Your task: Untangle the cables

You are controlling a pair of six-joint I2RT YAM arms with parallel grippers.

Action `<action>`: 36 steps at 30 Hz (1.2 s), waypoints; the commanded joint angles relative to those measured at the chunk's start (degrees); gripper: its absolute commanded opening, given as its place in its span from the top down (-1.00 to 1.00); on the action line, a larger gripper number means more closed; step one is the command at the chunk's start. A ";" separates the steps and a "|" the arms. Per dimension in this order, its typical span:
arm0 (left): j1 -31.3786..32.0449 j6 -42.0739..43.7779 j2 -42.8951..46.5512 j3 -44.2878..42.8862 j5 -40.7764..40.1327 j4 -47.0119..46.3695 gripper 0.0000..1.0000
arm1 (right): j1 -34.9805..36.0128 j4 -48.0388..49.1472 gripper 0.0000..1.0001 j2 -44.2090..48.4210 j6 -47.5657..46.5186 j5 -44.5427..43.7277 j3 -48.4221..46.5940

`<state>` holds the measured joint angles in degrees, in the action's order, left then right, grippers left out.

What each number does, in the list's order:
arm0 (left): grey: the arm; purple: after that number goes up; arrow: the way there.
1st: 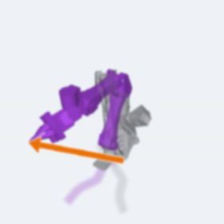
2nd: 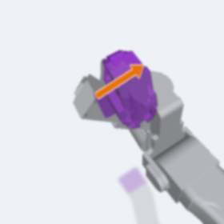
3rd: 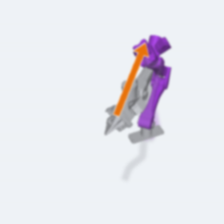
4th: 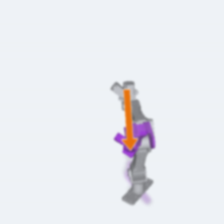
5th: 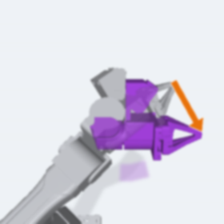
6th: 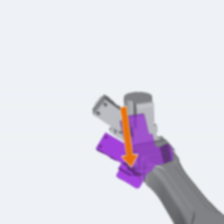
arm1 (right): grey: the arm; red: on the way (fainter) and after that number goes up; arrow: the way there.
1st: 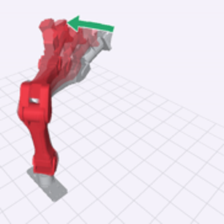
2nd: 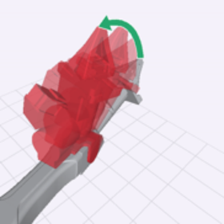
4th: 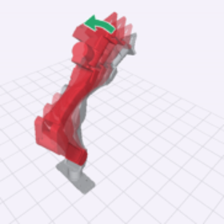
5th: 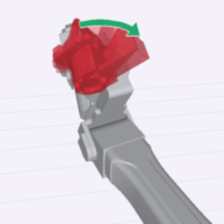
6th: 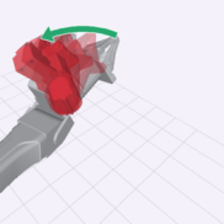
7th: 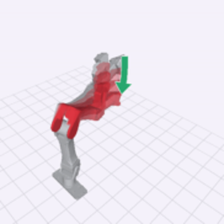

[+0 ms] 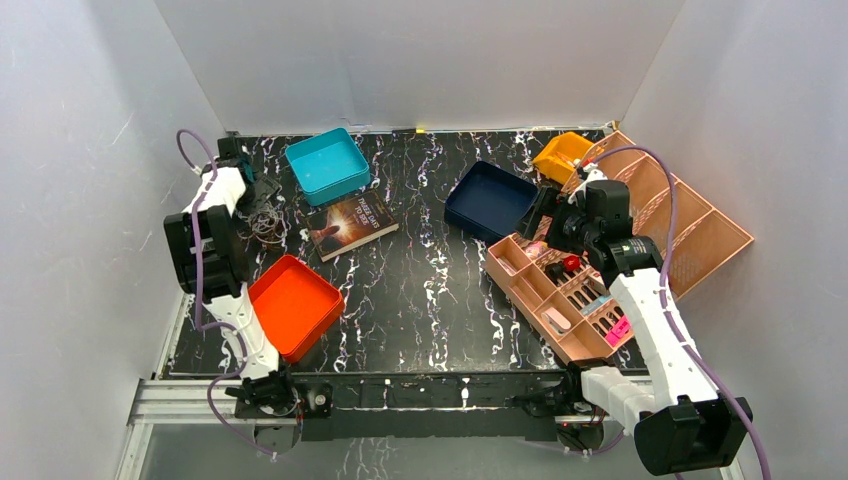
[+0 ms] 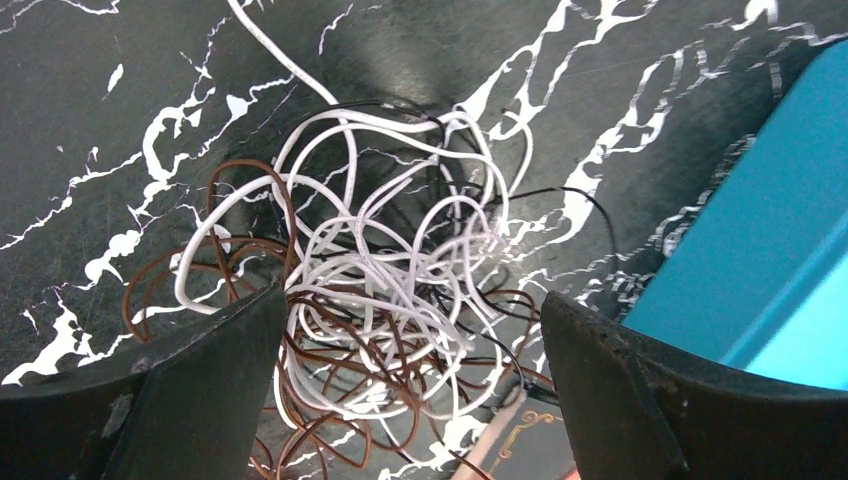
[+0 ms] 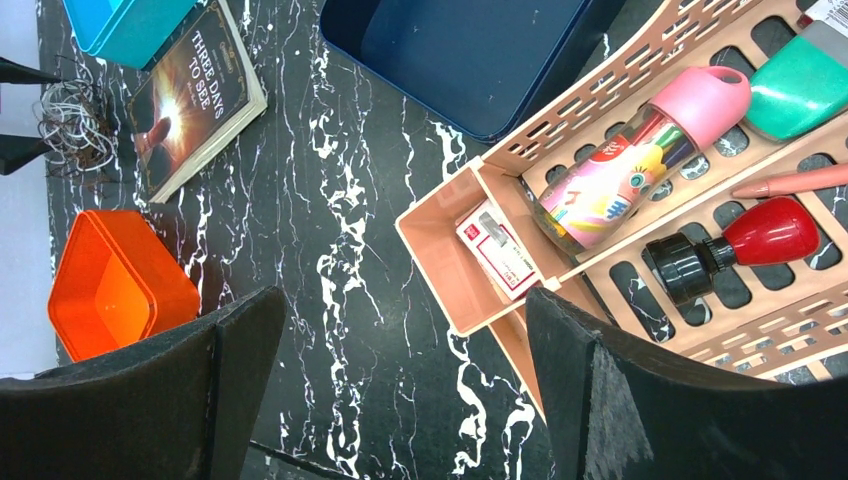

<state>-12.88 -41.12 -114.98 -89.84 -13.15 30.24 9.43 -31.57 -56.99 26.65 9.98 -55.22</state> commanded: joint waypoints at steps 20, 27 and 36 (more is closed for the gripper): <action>0.05 5.03 -1.60 3.40 -0.35 -0.77 0.36 | -0.14 2.30 -0.97 0.77 0.24 -0.18 0.91; 0.01 7.05 3.31 4.09 -0.01 -1.04 1.00 | -0.12 1.84 -0.97 1.33 0.15 -1.17 0.37; 0.07 12.11 15.79 5.44 -1.90 -0.17 1.00 | -0.14 1.63 -0.97 1.97 0.07 -2.22 -0.56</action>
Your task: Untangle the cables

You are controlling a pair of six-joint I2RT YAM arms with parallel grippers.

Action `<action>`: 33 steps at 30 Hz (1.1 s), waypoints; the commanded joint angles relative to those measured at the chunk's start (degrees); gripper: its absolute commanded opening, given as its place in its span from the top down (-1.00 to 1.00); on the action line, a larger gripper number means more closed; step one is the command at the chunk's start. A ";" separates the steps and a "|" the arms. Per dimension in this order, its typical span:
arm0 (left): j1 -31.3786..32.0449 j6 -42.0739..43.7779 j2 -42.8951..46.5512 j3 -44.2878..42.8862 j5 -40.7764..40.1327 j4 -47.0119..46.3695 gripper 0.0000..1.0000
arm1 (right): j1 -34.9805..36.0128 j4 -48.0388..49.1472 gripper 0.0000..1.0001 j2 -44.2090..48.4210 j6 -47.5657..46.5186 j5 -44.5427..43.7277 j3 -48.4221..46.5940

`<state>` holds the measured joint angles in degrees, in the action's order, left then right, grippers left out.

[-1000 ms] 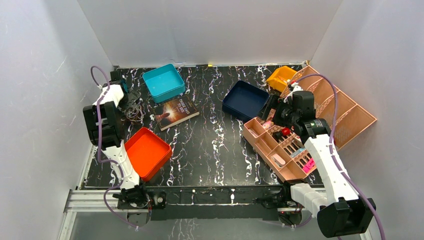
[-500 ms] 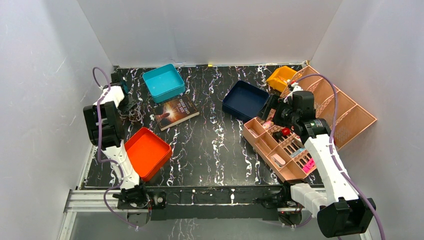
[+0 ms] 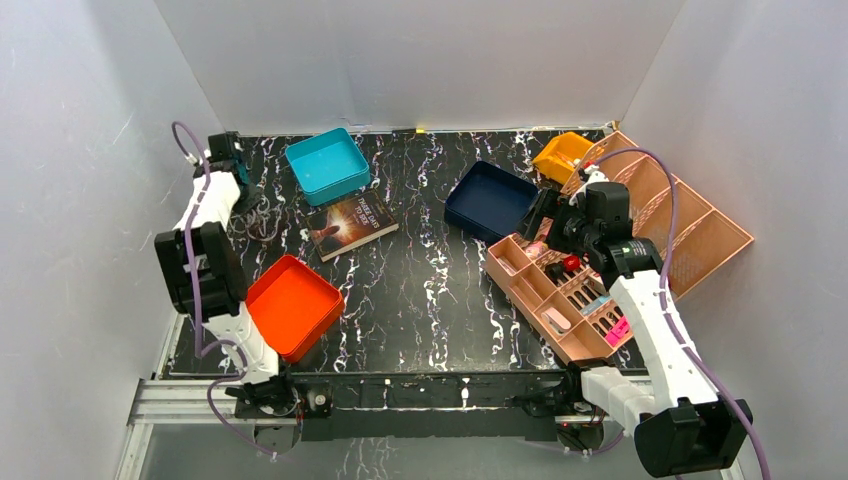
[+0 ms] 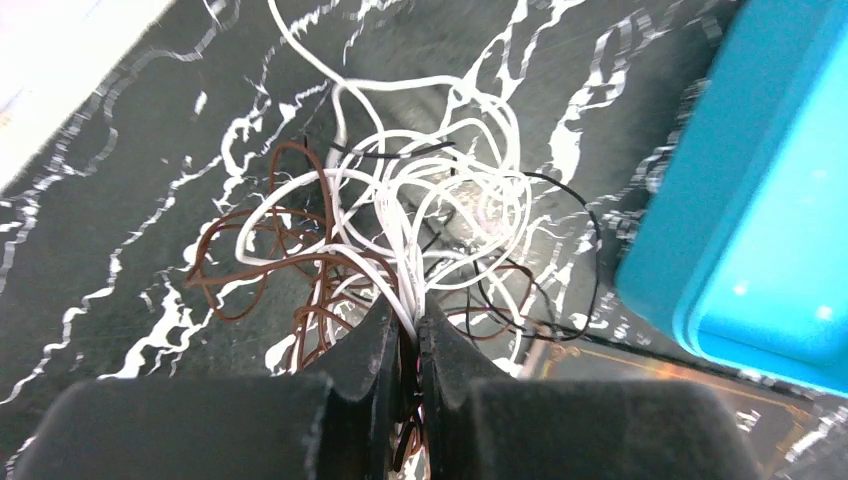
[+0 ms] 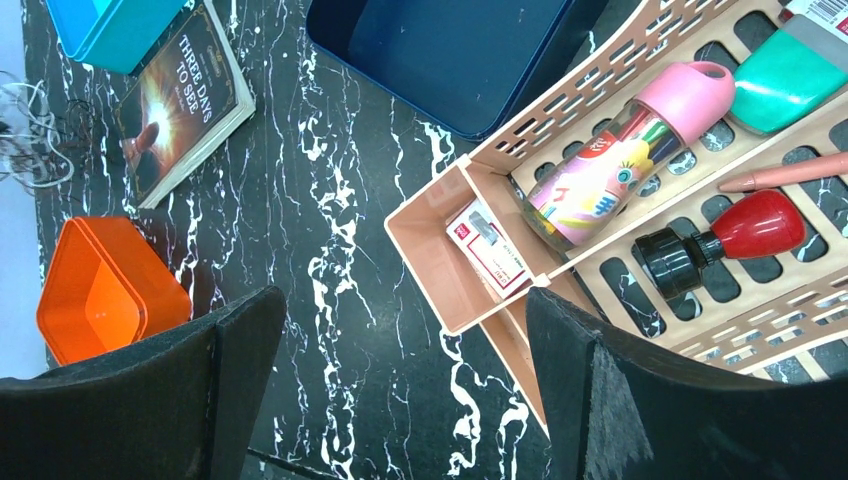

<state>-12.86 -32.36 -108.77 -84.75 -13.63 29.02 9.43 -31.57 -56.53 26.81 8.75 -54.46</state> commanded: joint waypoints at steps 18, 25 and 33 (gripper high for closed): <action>10.76 15.73 28.63 -0.69 0.89 5.40 1.00 | -0.16 2.77 -0.97 3.48 -1.17 -1.73 -1.93; 21.56 14.35 30.09 -5.54 -0.97 8.29 1.00 | -0.18 3.27 -0.97 4.48 -1.23 -1.37 -1.73; 34.13 11.69 31.86 -8.24 -6.24 10.10 1.00 | -0.12 4.40 -0.97 4.84 -1.32 0.15 -1.46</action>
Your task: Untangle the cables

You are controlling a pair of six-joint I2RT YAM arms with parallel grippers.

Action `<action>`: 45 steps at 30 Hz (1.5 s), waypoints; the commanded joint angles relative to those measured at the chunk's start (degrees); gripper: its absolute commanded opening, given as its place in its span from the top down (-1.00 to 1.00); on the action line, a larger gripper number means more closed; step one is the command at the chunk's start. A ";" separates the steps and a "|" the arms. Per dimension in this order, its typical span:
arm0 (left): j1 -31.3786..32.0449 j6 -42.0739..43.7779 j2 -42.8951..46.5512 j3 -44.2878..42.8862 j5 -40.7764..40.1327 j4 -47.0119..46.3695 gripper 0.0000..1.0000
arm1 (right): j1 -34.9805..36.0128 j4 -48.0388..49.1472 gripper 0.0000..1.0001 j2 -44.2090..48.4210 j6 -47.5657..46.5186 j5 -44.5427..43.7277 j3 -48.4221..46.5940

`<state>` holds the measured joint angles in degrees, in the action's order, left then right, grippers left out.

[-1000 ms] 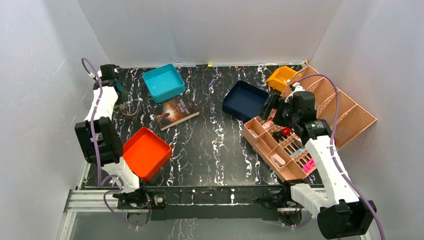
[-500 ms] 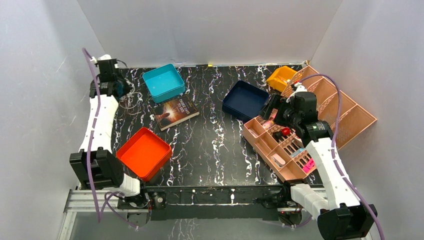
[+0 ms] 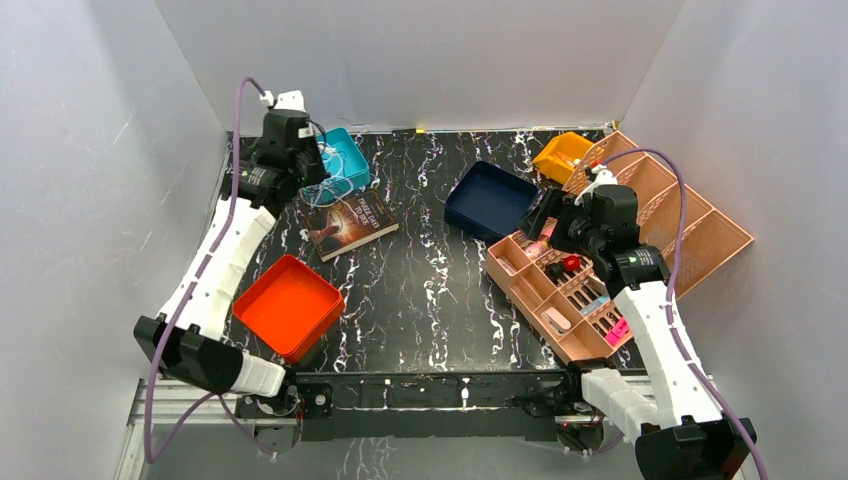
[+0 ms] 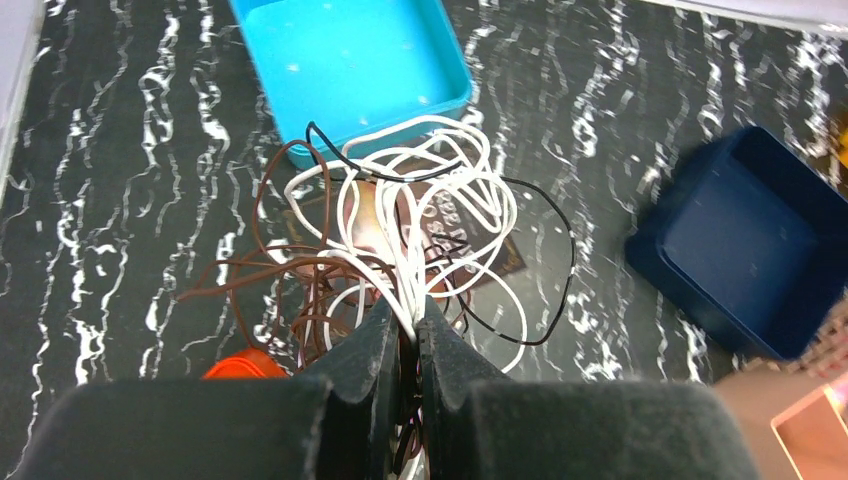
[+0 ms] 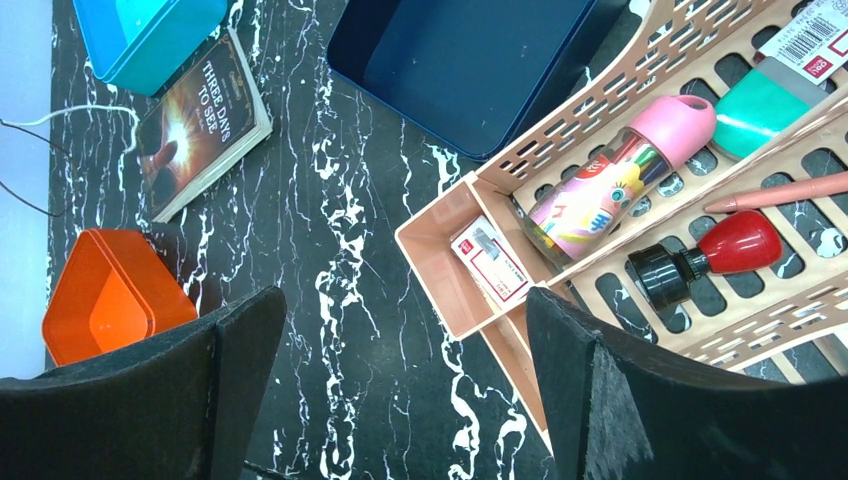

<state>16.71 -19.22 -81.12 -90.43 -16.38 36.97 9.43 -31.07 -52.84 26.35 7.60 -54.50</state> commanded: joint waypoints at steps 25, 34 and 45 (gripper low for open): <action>33.16 -15.77 0.91 10.52 -5.27 1.39 1.00 | -0.15 5.07 -0.97 1.23 -1.33 -1.88 0.95; 34.55 -15.03 -1.03 19.46 -0.56 -6.78 0.75 | -0.13 6.67 -0.97 1.34 -1.90 2.72 2.33; 34.07 -15.69 -2.07 22.75 -4.55 -9.31 0.10 | -0.13 6.46 -0.97 1.65 -2.18 2.93 2.64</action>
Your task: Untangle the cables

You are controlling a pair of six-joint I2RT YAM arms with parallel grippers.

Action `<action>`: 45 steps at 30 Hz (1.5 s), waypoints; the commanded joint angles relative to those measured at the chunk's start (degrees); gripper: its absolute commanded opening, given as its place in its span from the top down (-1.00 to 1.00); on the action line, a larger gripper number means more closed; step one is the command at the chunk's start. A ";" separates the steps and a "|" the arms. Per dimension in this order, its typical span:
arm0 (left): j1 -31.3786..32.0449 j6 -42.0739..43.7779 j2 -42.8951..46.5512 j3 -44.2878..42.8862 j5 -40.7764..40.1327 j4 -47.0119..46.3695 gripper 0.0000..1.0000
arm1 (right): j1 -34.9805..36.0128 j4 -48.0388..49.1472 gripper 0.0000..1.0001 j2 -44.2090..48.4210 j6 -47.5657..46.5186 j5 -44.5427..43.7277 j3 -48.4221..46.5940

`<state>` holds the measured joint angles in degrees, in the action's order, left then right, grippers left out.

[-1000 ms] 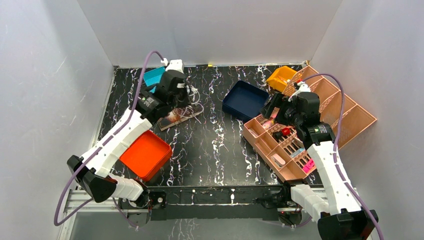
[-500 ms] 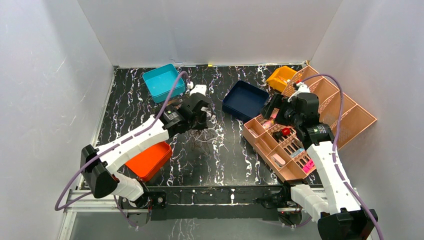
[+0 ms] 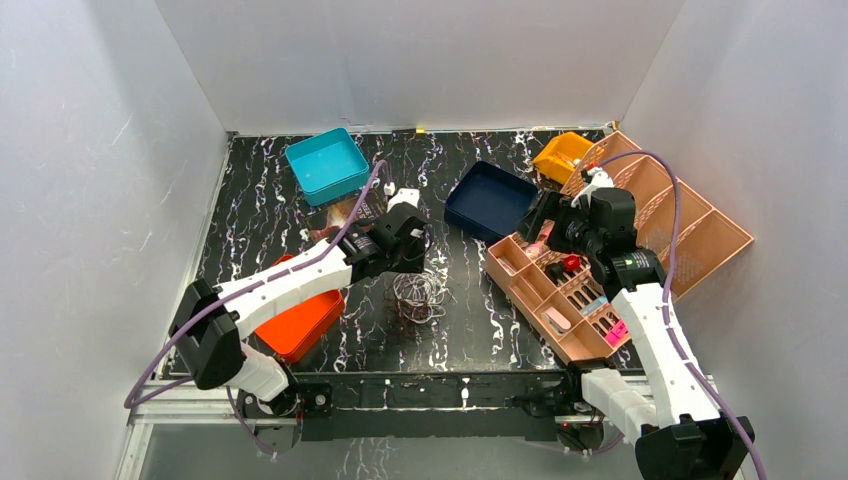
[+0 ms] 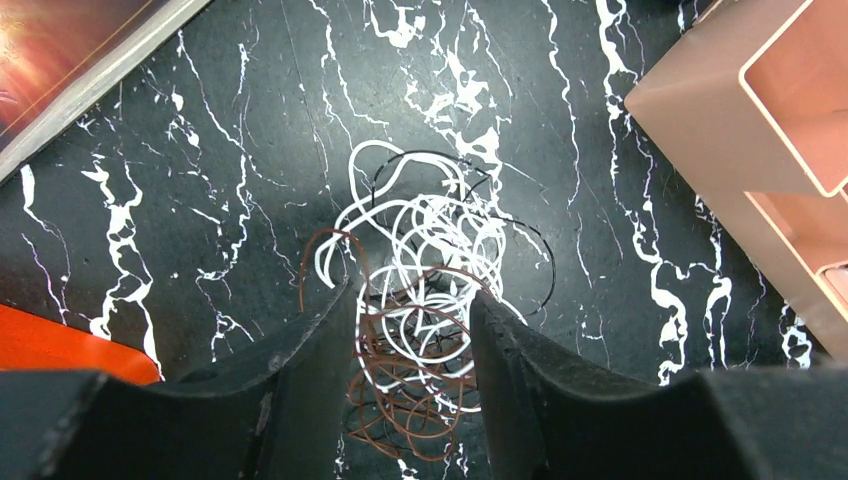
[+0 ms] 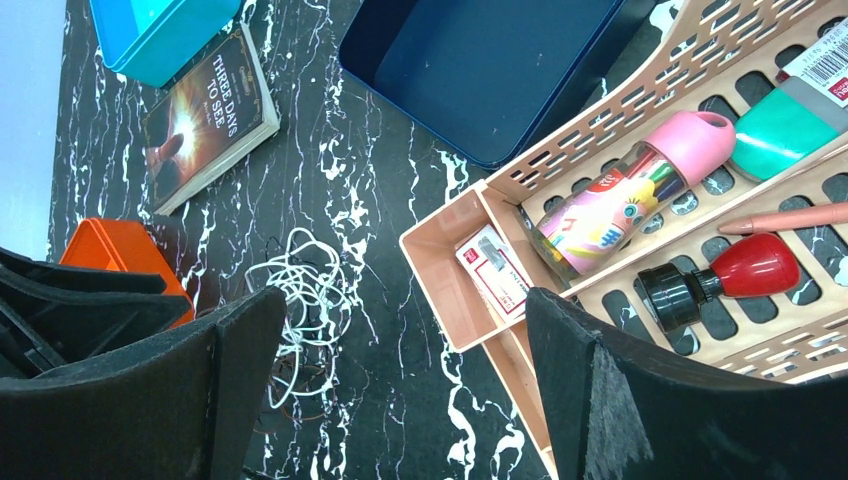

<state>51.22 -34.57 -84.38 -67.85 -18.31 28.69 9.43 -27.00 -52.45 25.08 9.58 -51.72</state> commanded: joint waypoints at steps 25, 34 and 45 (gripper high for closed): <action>-44.90 -2.01 11.85 18.25 3.39 2.11 -0.97 | -0.14 1.44 -0.97 1.03 -1.92 -0.40 0.86; -50.09 -1.28 4.05 18.51 10.17 -7.84 -0.97 | -0.19 1.46 -0.97 1.69 -1.78 0.41 0.97; -52.15 1.67 -4.20 11.83 9.67 -12.84 -0.97 | -0.15 1.42 -0.97 2.26 -1.71 0.71 1.31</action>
<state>0.32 -34.70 -87.83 -51.99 -9.54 18.96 9.43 -26.96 -51.44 23.81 9.45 -50.70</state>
